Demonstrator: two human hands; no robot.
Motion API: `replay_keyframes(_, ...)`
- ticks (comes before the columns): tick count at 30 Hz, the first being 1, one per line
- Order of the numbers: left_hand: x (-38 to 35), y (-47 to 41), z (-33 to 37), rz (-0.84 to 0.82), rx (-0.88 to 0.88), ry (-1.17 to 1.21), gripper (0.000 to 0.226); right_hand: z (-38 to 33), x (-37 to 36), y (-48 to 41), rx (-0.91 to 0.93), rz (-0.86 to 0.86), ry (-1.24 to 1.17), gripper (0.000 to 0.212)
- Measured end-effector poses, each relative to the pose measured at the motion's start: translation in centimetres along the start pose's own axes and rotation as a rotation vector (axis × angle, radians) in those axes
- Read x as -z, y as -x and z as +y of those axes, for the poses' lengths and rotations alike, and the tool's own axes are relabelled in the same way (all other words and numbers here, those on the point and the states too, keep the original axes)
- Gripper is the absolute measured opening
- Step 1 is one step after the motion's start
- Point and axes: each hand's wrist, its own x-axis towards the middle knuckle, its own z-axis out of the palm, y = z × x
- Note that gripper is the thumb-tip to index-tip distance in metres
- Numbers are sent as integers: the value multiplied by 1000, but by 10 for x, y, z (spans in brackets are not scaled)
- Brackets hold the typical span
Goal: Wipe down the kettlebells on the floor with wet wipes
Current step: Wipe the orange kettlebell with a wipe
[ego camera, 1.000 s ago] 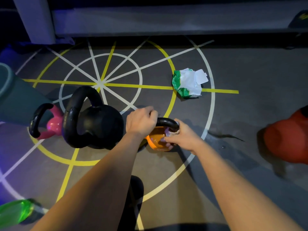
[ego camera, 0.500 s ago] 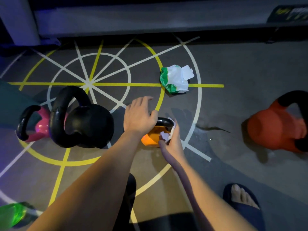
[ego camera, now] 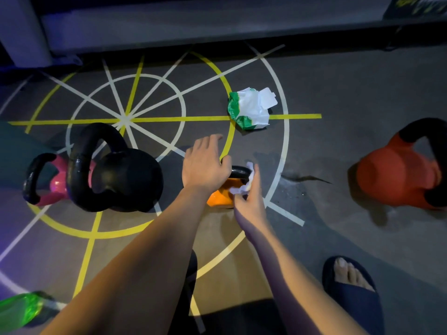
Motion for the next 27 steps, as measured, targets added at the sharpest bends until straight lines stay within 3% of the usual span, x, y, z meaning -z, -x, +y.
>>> replay_keyframes(4, -1, 1, -1, -3, -7, 24, 54, -6, 8, -1, 89, -8, 63, 87)
replay_keyframes(10, 1, 1, 0, 3, -7, 59, 52, 1, 15, -10, -54, -41, -53, 69)
replay_keyframes(17, 2, -1, -7, 31, 0, 91, 52, -14, 1, 0, 216, -14, 196, 87)
replay_keyframes(22, 1, 3, 1, 21, 23, 117, 50, -4, 12, -3, 72, 36, 167, 76)
replay_keyframes(27, 3, 0, -4, 41, 77, 225, 49, -33, -11, -7, 364, -64, 363, 82)
